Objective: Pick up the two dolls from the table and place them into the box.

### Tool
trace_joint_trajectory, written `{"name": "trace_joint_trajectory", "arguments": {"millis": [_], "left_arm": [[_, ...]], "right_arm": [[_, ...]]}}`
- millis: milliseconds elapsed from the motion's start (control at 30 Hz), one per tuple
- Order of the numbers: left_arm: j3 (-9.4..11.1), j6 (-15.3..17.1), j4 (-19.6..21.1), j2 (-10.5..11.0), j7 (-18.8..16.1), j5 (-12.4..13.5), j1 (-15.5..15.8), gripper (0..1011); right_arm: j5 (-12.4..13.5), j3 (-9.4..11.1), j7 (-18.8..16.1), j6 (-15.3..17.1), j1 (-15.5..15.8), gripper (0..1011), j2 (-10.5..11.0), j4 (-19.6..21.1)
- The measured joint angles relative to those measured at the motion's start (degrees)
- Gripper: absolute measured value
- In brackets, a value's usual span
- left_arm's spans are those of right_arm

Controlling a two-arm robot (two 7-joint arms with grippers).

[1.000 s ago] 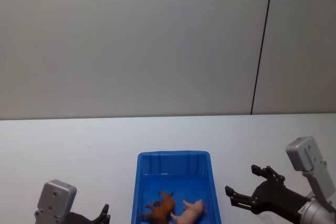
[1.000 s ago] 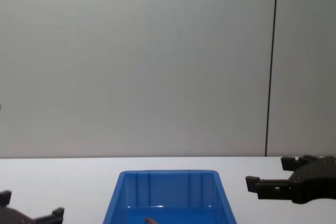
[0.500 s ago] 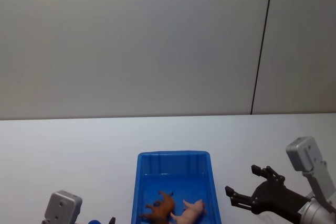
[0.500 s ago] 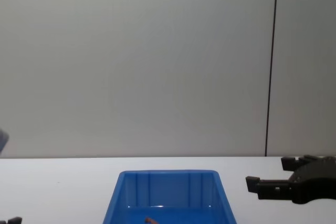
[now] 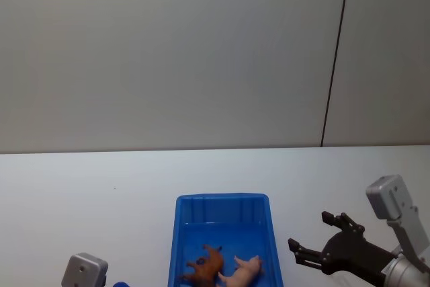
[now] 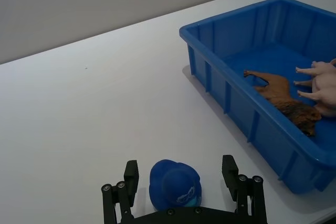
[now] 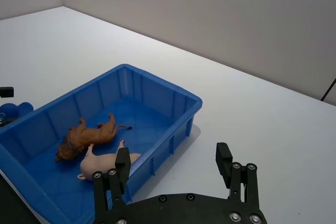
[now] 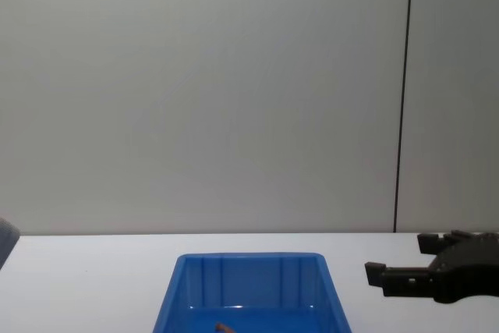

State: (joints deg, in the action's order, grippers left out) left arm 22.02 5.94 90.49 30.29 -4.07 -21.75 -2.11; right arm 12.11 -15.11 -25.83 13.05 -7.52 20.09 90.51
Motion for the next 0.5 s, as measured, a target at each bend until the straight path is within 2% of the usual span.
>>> {"name": "trace_joint_trajectory", "arguments": {"millis": [133,233,333,433,467,500], "left_arm": [[-0.1,0.0,-0.8,-0.3,0.4,-0.1,0.2,1001],[-0.2,0.1,-1.4,-0.5,0.7,-0.1,0.4,962],[-0.3,0.3,-2.0,-0.8,1.1,-0.1,0.6,862],[-0.4,0.4,-2.4,-0.9,1.2,0.0,0.7,809],[-0.4,0.4,-2.6,-1.0,1.3,0.0,0.8,758],[-0.5,0.4,-2.7,-1.0,1.4,0.0,0.8,758]], "right_arm": [[0.0,0.0,0.0,0.0,0.0,1001,0.0,0.0],[0.0,0.0,0.0,0.0,0.0,1001,0.0,0.0],[0.0,0.0,0.0,0.0,0.0,1001,0.0,0.0],[0.0,0.0,0.0,0.0,0.0,1001,0.0,0.0],[0.0,0.0,0.0,0.0,0.0,1001,0.0,0.0],[0.0,0.0,0.0,0.0,0.0,1001,0.0,0.0]]}}
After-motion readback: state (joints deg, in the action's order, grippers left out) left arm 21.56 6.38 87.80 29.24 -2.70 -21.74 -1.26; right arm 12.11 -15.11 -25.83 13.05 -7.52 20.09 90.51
